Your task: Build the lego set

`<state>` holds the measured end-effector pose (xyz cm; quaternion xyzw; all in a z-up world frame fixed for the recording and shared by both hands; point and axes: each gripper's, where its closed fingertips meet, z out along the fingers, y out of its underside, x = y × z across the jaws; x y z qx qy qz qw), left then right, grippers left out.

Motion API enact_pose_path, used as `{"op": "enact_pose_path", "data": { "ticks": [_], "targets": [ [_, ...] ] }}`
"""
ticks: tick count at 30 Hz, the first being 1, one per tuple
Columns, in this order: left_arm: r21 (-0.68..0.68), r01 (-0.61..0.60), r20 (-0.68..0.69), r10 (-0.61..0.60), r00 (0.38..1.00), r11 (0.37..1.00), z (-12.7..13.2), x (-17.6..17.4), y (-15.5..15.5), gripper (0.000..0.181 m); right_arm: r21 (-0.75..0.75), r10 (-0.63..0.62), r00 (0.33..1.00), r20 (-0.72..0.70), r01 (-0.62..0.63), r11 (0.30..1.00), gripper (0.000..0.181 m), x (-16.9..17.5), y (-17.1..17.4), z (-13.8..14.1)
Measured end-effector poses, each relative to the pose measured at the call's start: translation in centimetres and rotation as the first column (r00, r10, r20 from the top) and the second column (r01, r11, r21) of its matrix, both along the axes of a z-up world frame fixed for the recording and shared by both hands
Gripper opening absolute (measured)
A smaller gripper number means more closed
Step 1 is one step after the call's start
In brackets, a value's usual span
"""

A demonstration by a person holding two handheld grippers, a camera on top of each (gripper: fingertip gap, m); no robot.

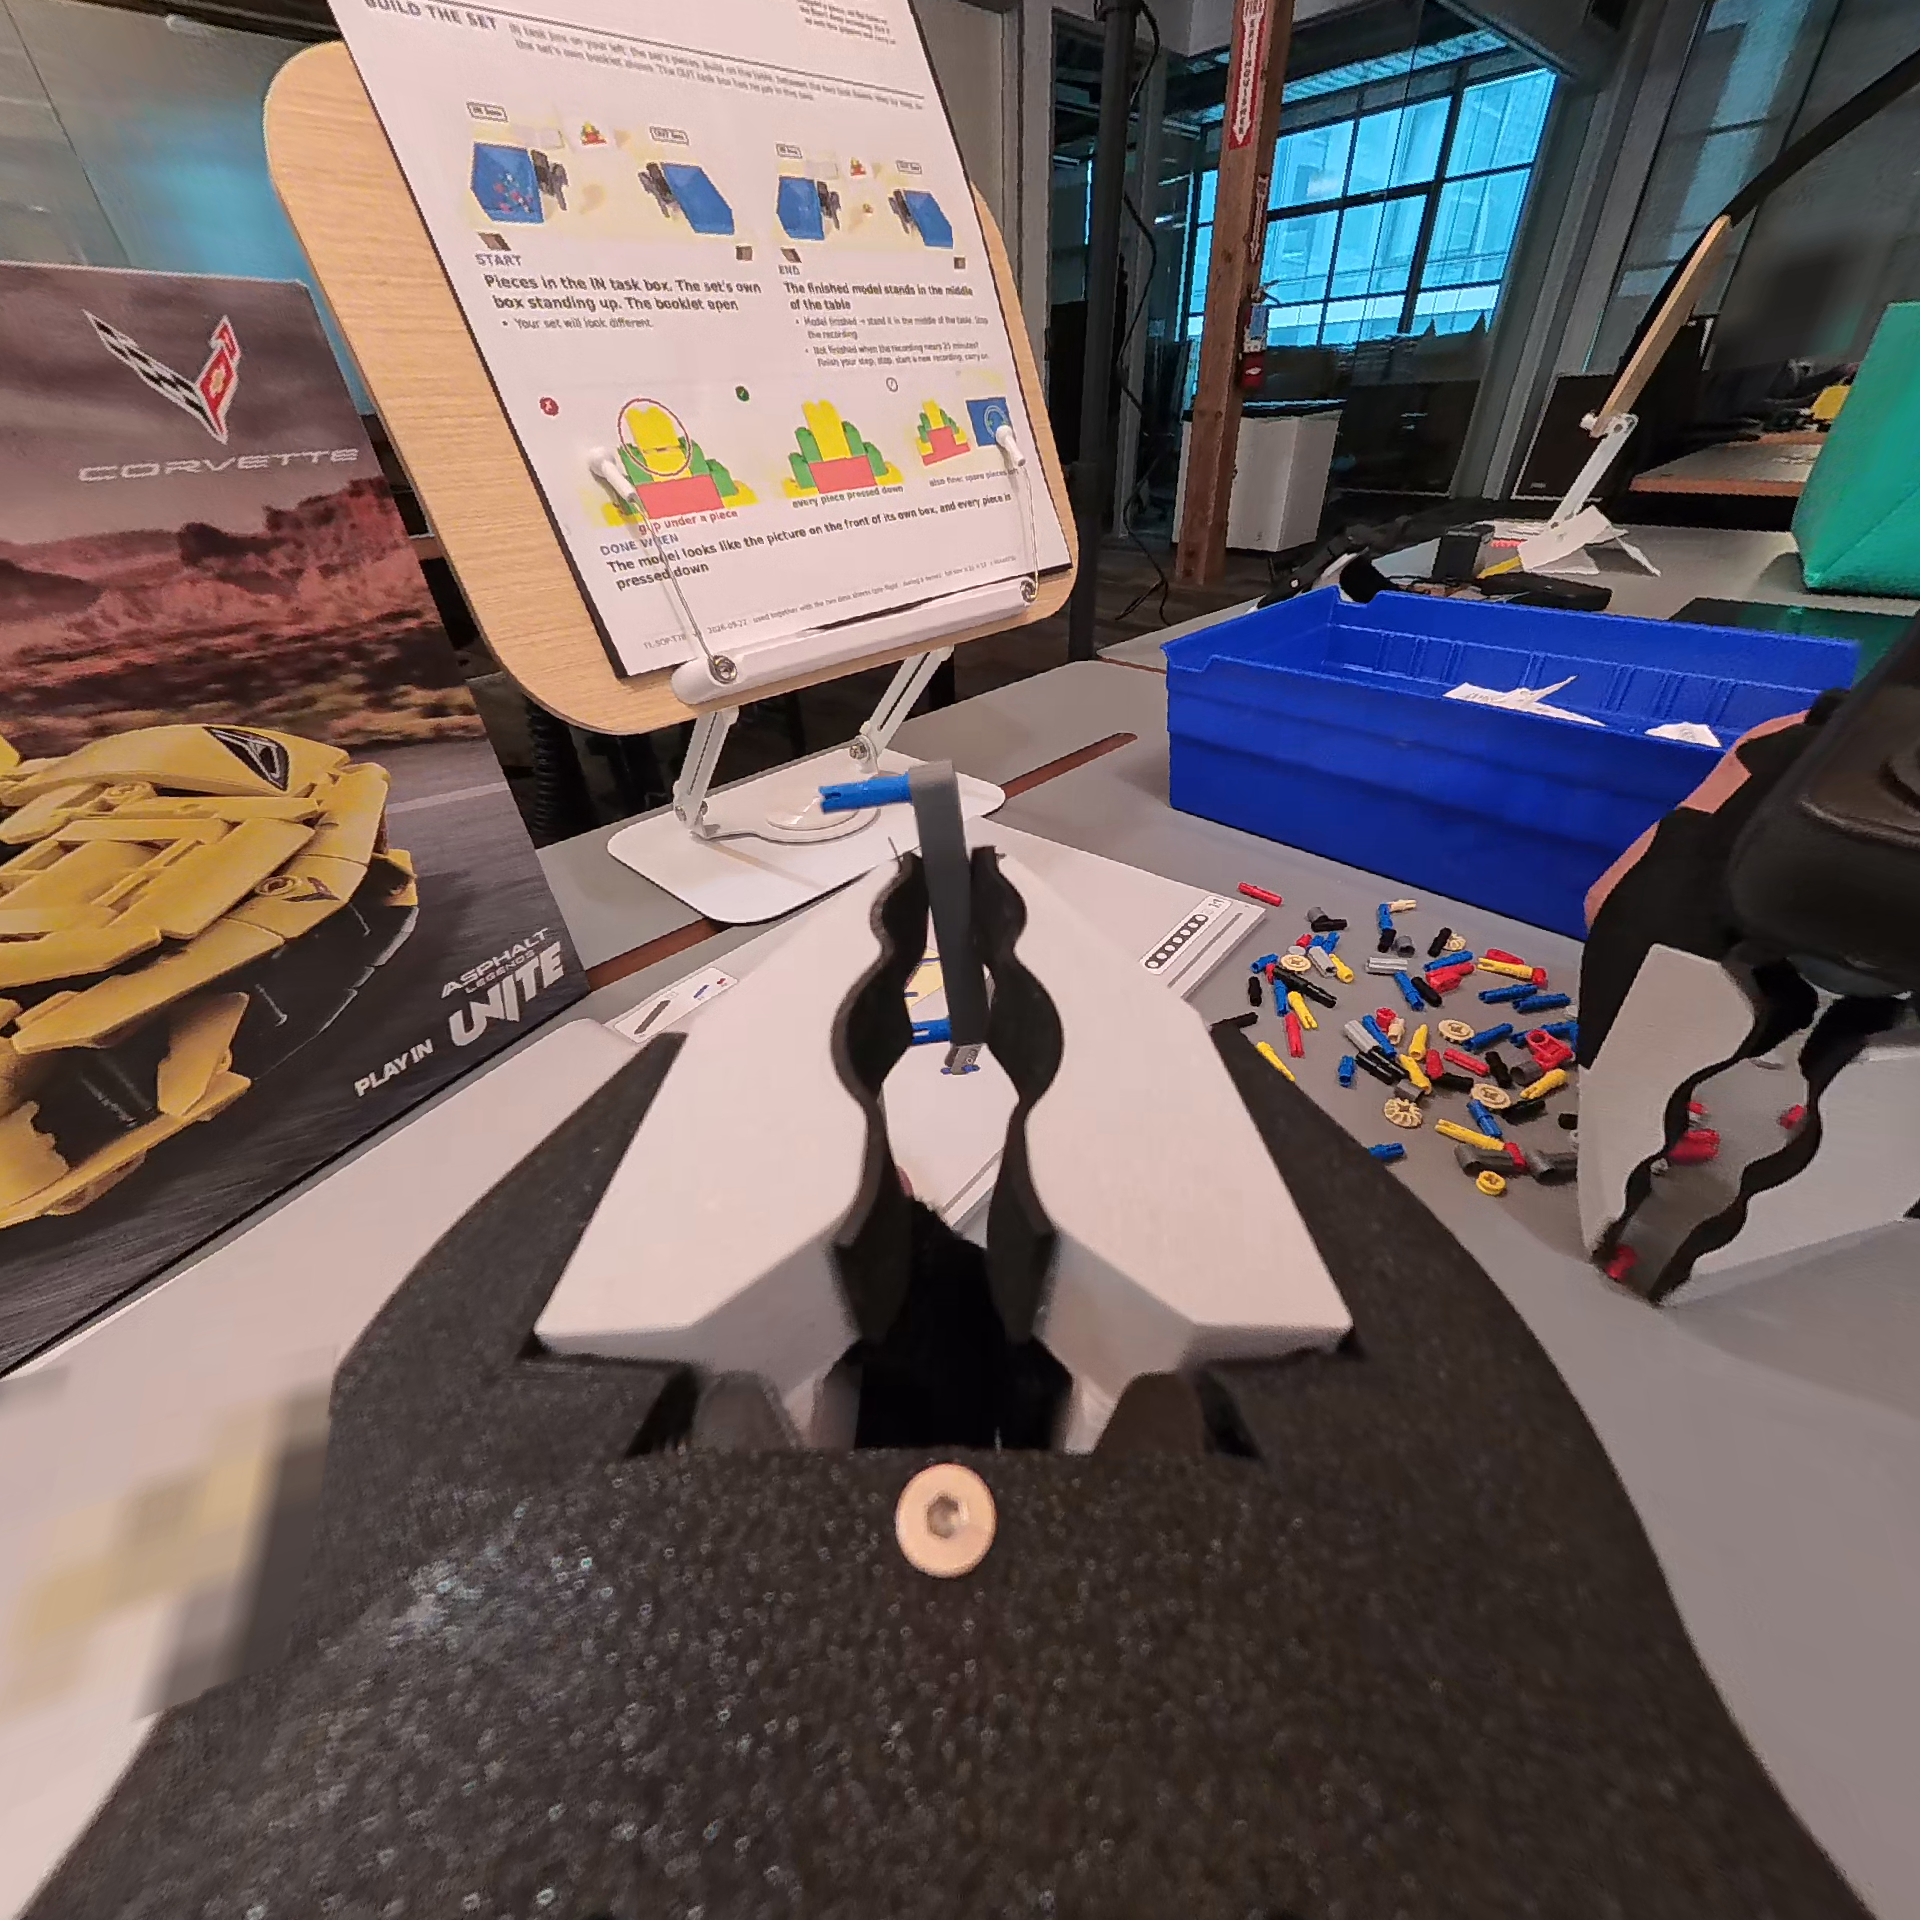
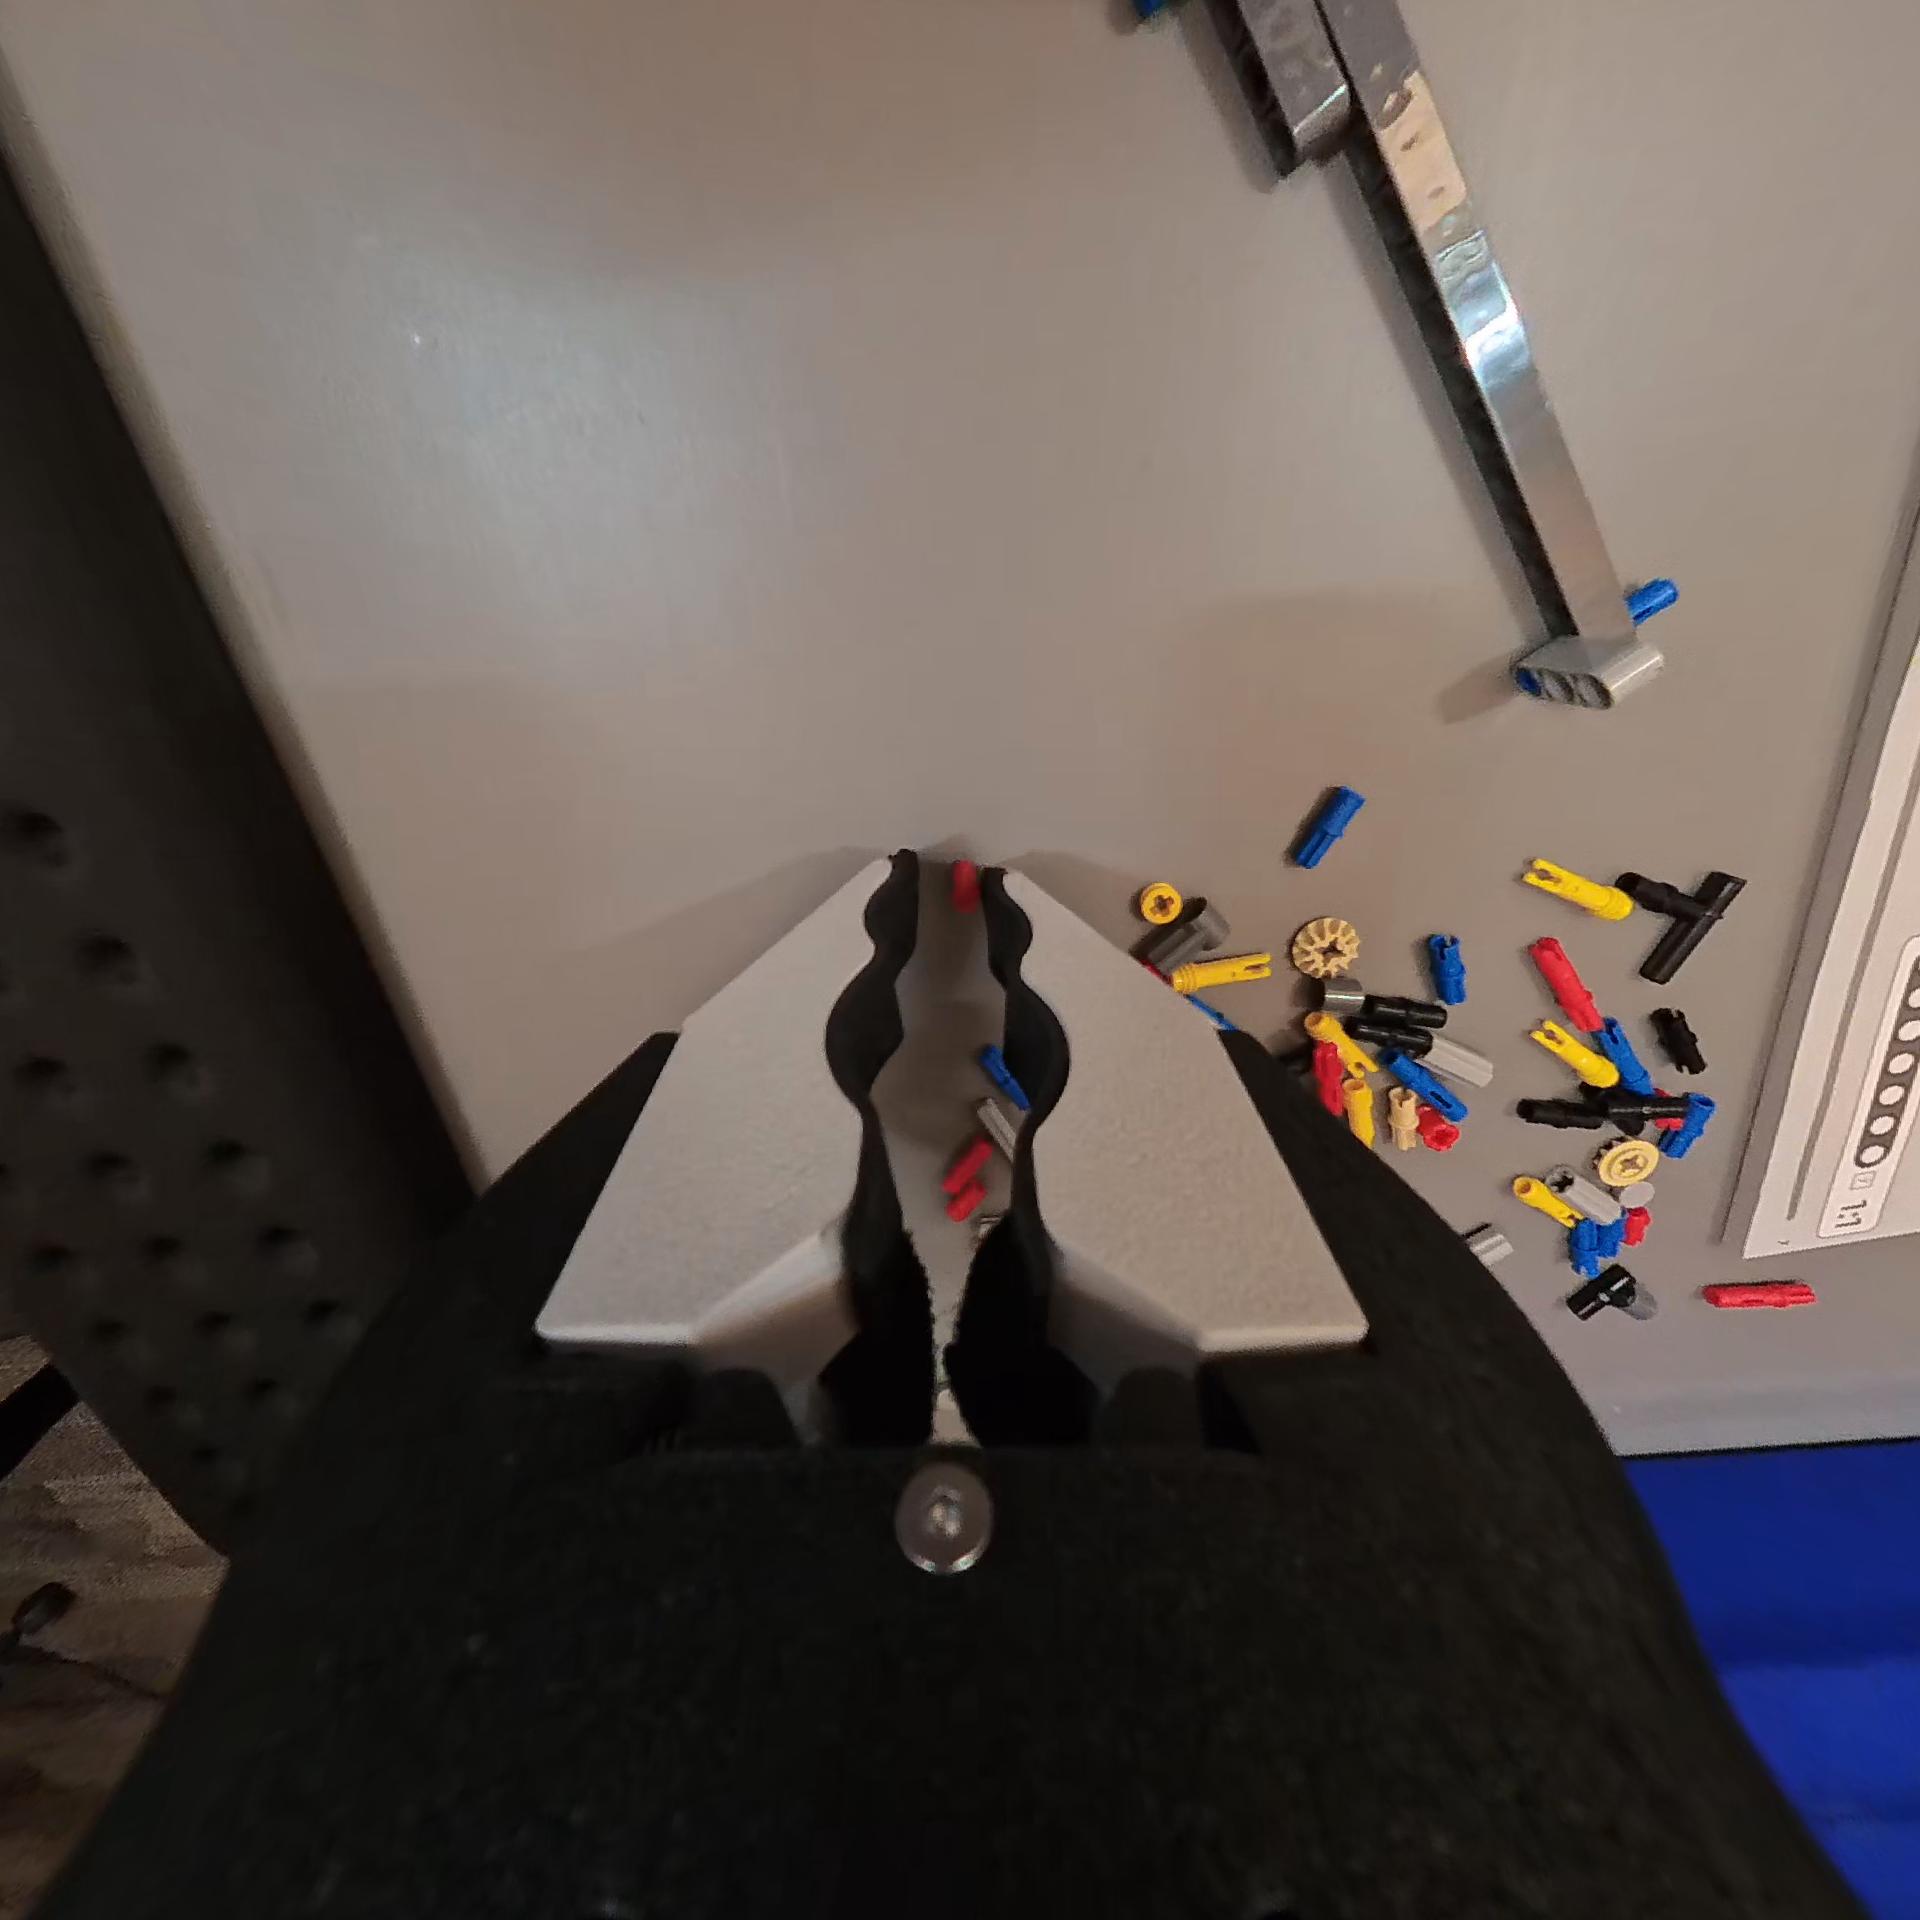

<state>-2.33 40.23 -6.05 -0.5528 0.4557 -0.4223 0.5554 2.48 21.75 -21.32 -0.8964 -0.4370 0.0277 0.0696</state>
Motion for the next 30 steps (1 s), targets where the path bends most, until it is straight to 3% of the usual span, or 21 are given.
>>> {"op": "enact_pose_path", "data": {
  "ticks": [22, 30],
  "targets": [
    [0.011, 0.003, -0.001, -0.003, 1.0, 1.0, 0.0, 0.11, -0.19, 0.006, -0.01, -0.029, 1.0, -0.002, 0.029, 1.0, 0.007, 0.55, 0.03, -0.26],
    [0.013, 0.006, -0.001, -0.006, 1.0, 1.0, -0.01, 0.16, -0.27, 0.006, -0.016, -0.032, 0.999, -0.01, 0.032, 0.999, 0.018, 0.49, -0.15, -0.24]
  ]
}}
